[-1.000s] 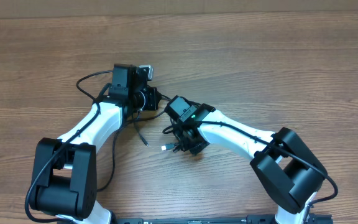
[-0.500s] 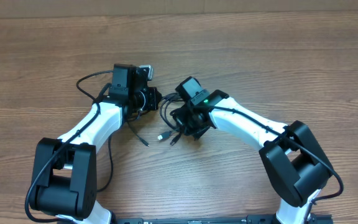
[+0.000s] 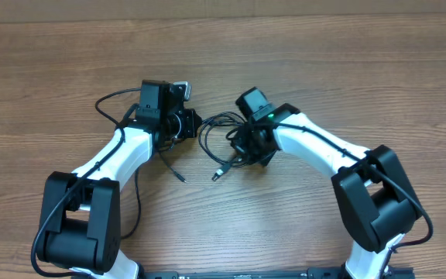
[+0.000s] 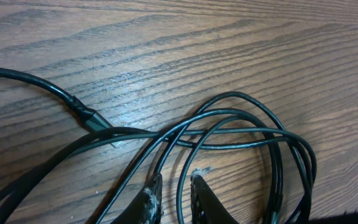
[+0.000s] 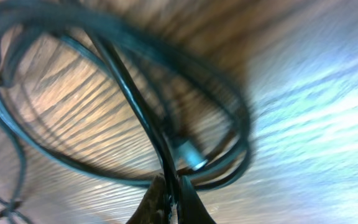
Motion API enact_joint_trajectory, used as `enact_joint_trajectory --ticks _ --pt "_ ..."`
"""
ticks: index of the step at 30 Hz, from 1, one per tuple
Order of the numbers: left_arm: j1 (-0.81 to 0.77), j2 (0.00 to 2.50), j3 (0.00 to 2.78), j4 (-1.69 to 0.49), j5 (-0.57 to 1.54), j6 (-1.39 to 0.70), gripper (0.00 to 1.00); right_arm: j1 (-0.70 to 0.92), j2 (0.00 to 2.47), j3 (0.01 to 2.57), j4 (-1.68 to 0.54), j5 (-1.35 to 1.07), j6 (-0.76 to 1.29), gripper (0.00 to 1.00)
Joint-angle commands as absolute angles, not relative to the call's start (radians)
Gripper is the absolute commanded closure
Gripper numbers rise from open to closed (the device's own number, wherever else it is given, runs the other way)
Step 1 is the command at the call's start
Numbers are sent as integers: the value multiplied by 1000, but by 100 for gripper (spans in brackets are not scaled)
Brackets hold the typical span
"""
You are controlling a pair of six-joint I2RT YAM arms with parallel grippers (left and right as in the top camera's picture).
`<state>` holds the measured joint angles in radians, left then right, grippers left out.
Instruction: Untangle cables
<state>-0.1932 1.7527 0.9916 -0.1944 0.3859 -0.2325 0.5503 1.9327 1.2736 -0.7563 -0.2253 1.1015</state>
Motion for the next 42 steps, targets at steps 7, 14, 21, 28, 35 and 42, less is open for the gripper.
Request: enact_joint_trajectory --ticks 7,14,21,28,35,42 --pt "-197 1760 986 -194 393 -213 82 442 1916 1296 -703 -350 702 96" --pt "-197 1760 986 -196 393 -213 82 444 1916 1296 -581 -361 525 96" --pt "-197 1760 986 -197 392 -213 82 439 1916 1295 -689 -264 310 96" --pt "-197 1760 986 -197 371 -209 82 435 1916 1317 -706 -88 305 65" --pt "-179 1760 986 -210 334 -214 75 445 1916 1454 -746 -379 283 54" --pt "-98 1760 987 -239 395 -233 74 511 1943 1459 -645 -404 347 54"
